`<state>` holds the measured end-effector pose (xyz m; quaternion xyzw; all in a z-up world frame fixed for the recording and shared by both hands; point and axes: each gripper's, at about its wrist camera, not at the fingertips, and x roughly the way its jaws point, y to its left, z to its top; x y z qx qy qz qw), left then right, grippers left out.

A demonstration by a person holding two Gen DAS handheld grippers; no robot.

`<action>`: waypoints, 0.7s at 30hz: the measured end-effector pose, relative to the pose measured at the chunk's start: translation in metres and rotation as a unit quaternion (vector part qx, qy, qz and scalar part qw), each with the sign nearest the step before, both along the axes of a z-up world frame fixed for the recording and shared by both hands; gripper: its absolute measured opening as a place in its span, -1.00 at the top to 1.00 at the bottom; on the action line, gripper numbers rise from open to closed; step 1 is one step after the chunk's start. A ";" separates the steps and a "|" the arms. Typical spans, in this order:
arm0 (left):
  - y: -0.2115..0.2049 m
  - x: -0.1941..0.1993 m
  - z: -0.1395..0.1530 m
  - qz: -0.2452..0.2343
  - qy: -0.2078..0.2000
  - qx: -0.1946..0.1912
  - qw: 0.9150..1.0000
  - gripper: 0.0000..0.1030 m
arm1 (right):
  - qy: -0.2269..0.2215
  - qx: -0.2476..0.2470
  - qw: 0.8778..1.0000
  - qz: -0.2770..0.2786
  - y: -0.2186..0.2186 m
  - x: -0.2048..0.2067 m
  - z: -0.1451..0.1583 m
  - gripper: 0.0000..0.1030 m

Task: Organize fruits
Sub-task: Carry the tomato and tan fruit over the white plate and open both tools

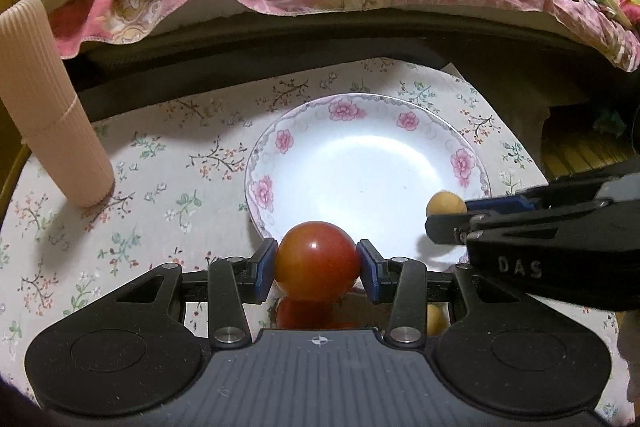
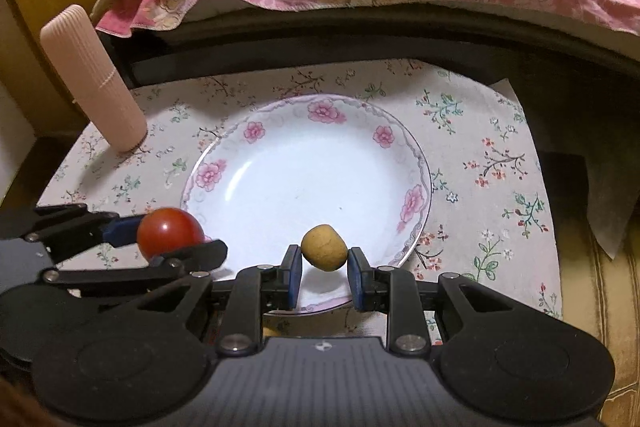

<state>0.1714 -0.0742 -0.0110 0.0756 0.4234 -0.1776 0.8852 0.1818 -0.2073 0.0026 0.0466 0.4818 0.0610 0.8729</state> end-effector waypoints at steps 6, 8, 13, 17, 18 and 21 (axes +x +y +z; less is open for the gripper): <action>0.000 0.003 -0.001 0.000 0.001 -0.003 1.000 0.00 | 0.002 0.000 1.000 -0.001 0.000 0.002 -0.003 0.45; 0.000 0.002 -0.001 -0.001 -0.001 0.000 1.000 -0.02 | 0.000 -0.001 1.000 -0.002 0.000 0.002 -0.004 0.45; 0.000 0.002 -0.003 -0.001 0.000 0.003 1.000 -0.07 | -0.003 -0.006 1.000 -0.003 0.000 0.002 -0.003 0.45; 0.000 0.002 -0.003 0.000 -0.001 0.005 1.000 -0.09 | -0.006 -0.008 1.000 -0.005 0.000 0.001 -0.002 0.45; 0.000 0.002 -0.003 0.000 0.000 0.005 1.000 -0.10 | -0.007 -0.009 1.000 -0.005 0.000 0.001 -0.002 0.45; 0.001 0.002 -0.003 0.000 0.001 0.006 1.000 -0.14 | -0.007 -0.009 1.000 -0.005 0.000 0.001 -0.003 0.45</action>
